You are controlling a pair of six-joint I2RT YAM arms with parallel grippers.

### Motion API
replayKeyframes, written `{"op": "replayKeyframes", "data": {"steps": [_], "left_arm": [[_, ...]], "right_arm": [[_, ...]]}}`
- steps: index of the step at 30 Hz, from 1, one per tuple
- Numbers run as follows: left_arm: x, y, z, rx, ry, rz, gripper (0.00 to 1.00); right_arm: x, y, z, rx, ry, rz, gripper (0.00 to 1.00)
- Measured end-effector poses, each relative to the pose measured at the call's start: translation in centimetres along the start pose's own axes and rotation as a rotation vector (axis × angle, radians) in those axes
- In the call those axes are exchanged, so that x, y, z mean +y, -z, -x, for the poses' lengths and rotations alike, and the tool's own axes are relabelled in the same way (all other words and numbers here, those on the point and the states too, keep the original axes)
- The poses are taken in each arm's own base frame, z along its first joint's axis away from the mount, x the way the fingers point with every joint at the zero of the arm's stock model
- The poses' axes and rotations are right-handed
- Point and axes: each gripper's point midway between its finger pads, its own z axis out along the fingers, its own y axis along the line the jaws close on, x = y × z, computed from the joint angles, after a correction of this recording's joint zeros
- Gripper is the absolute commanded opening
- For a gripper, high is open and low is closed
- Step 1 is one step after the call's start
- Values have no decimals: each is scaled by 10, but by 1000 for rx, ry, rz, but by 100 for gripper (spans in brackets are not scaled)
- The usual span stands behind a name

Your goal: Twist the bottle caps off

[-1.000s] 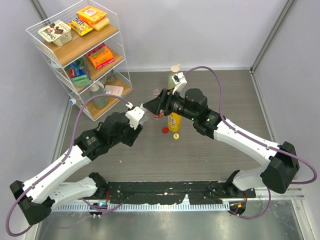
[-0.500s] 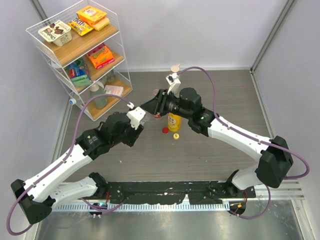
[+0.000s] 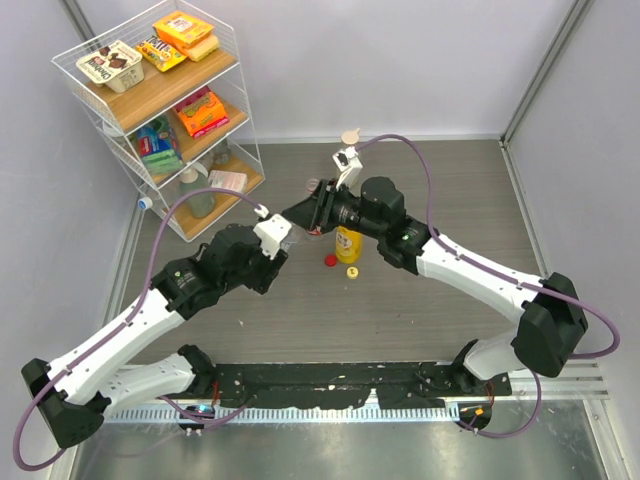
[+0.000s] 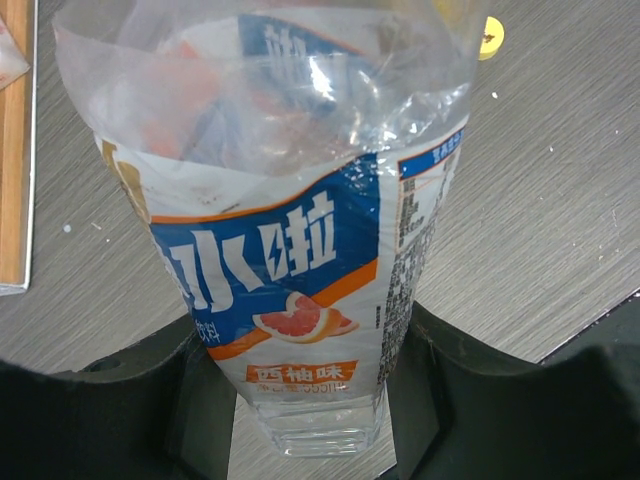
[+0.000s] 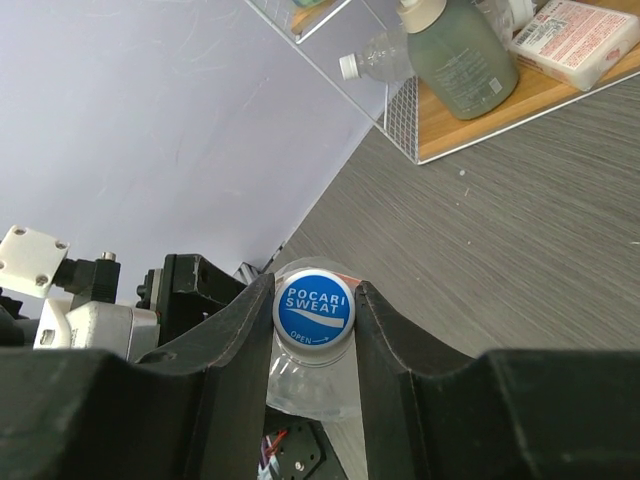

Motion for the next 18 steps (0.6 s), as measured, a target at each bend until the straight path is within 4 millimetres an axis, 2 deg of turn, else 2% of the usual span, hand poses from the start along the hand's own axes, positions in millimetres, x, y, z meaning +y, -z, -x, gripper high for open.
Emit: {"op": "replayKeyframes", "data": {"steps": [7,18], "left_arm": [[-11,5,3,-17,2,-66,0],[-46,35,23,-103,4,-295,0]], "right_arm": [[8,14,-2,-11,56,47,2],[50,45,7,-15,214,221,2]]}}
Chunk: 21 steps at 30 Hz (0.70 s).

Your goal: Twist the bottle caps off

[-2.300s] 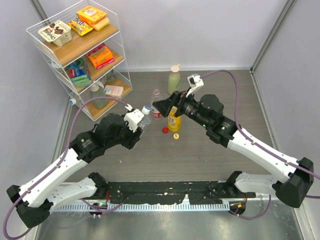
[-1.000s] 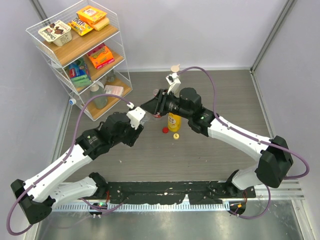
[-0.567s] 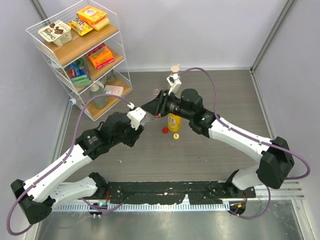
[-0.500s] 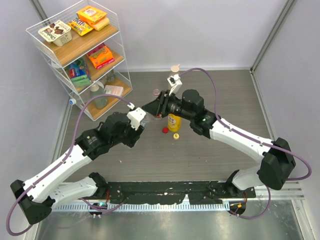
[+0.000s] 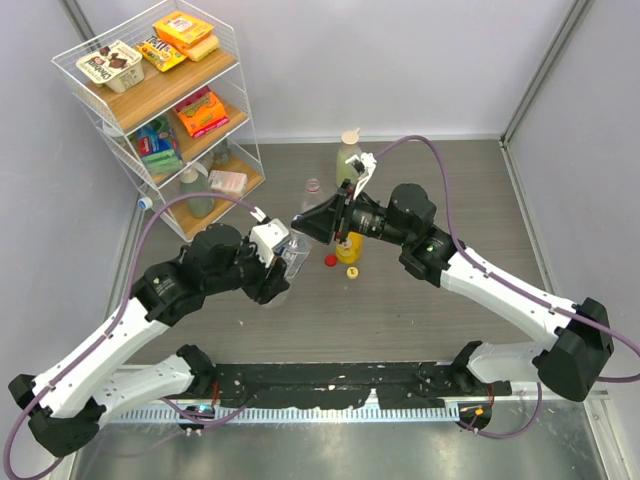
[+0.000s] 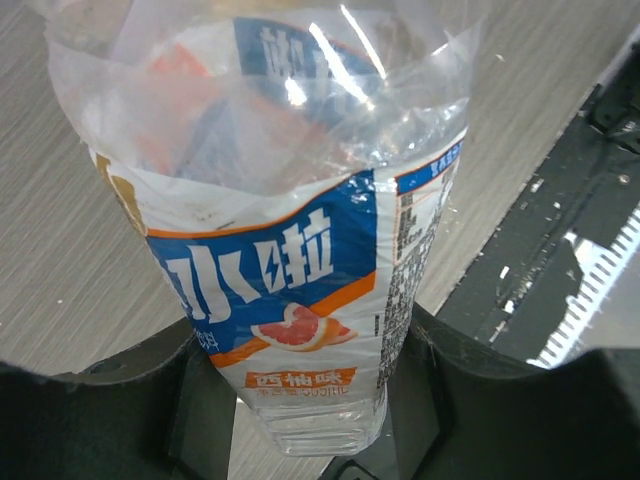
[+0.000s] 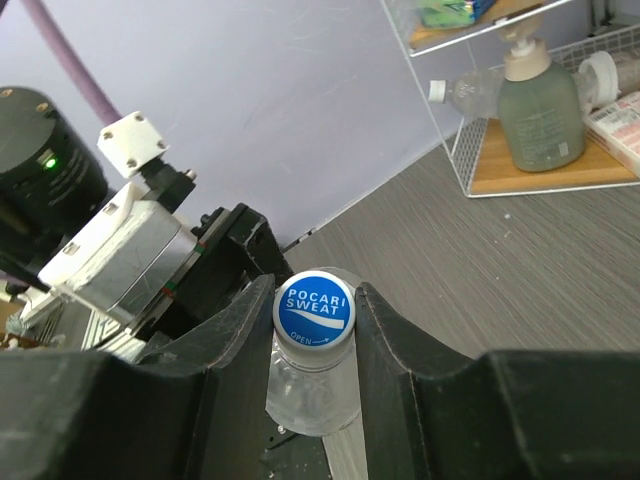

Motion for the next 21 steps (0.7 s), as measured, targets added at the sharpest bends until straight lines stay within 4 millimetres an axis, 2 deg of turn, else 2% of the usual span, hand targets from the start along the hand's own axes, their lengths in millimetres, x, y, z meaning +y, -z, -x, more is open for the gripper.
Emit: {"op": "replayKeyframes", "data": {"steps": [6,16,21], "left_arm": [[-24,9,2,-11,1,-134,0],[-76,40,22,-93,-27,-435,0],[-97,53,27,-112,-39,-572,0]], "right_arm": [[22,12,-1,17,47,109,2],[82,42,13,-5,156,357,2],[103,55,14,-21,209,465,2]]}}
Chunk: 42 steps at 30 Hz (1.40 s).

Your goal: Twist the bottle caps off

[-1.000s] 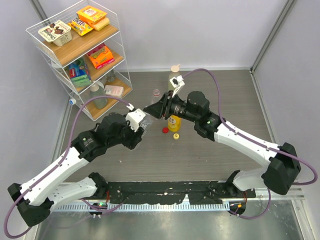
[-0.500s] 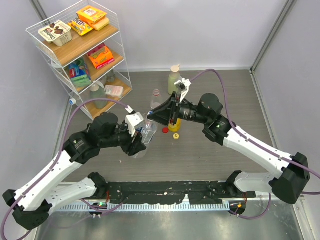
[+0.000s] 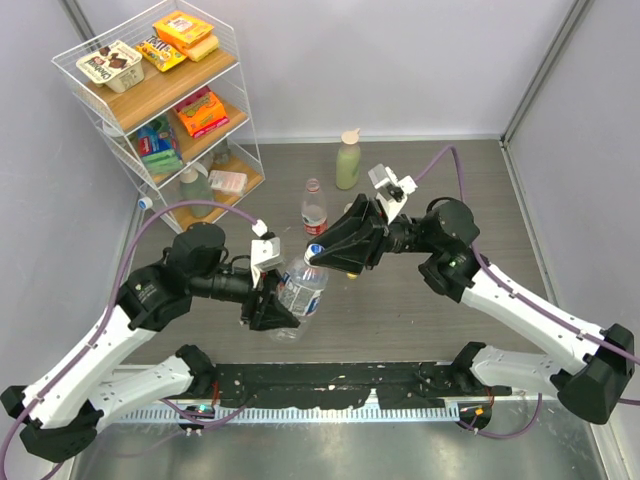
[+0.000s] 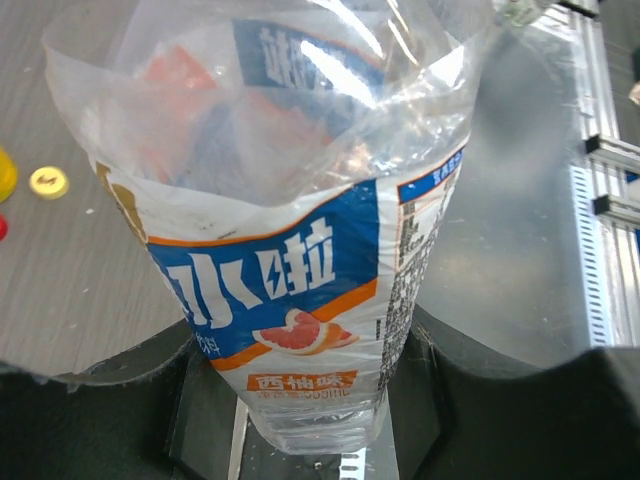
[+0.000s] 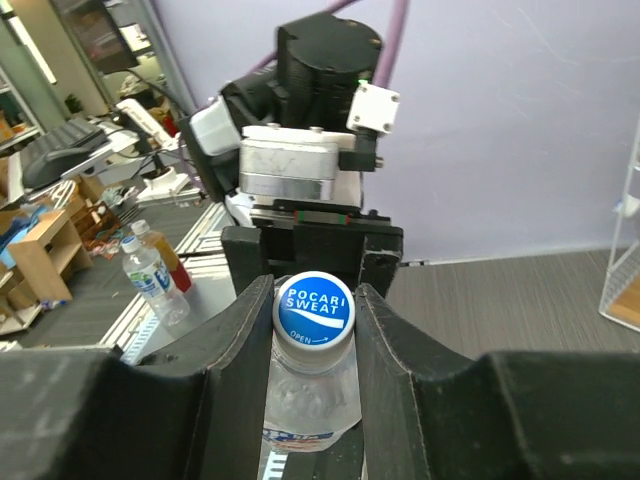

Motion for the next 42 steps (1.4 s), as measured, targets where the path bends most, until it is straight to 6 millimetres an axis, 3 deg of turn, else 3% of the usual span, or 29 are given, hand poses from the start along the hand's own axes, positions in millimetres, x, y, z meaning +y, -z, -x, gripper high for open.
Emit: {"op": "replayKeyframes", "data": {"steps": [8,13,24,35,42], "left_arm": [[-36,-3,12,-30,4,-235,0],[-46,-3,16,-37,8,-303,0],[-49,-3,16,-35,20,-329,0],[-50,-2,16,-37,8,-331,0],[-59,5,17,-58,-40,-362,0]], "right_arm": [[35,7,13,-29,89,132,2],[44,9,17,-40,120,160,2],[45,11,19,-57,134,151,2],[45,24,27,-114,173,36,2],[30,27,33,-149,181,-59,2]]}}
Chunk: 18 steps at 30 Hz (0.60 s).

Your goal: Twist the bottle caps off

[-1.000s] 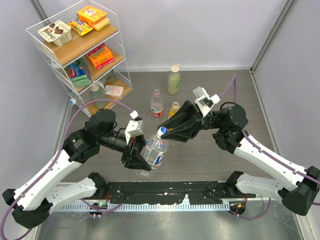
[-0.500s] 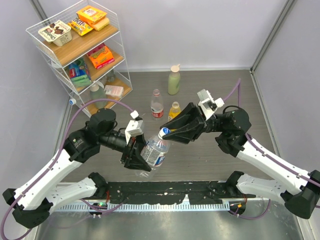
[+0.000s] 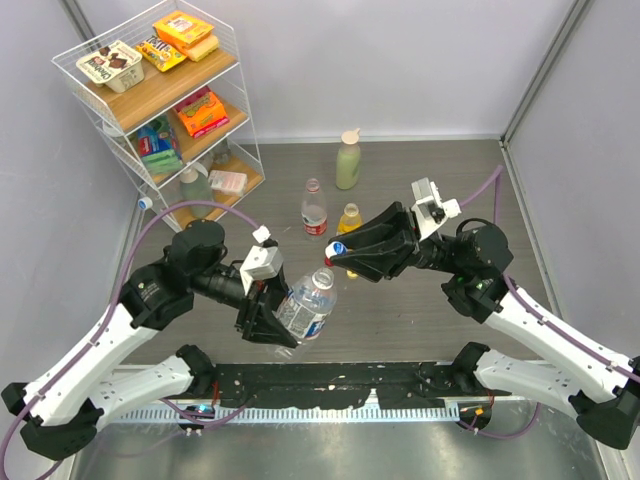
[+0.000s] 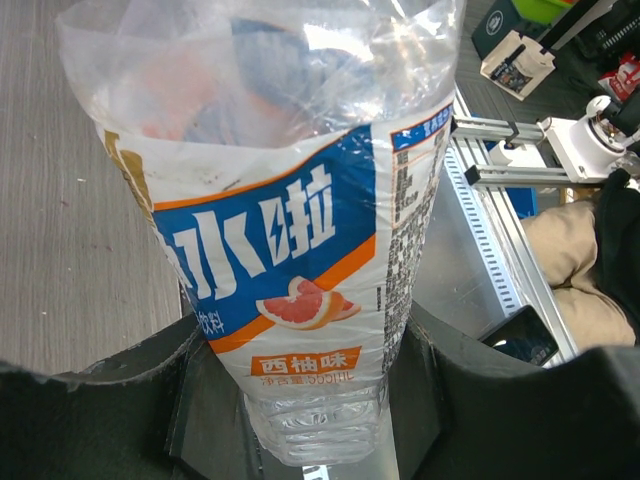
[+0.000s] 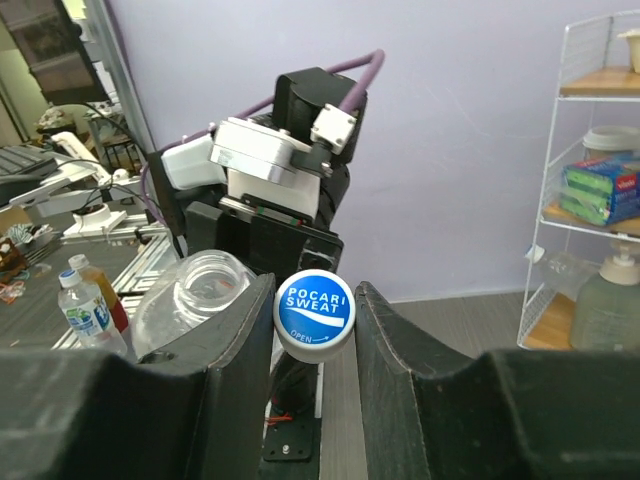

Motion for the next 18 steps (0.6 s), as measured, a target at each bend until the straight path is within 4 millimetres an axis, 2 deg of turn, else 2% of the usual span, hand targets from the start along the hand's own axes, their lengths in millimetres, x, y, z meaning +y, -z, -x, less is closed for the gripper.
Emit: {"op": "replayKeyframes", "data": {"steps": [12,18], "left_arm": [[5,-1,-2,7,-19,14,0],[24,1,-7,7,-27,123,0]], "right_arm": [[-31,4,-11,15,-19,-159,2],[-58,16,-19,17,-21,-325,2]]}}
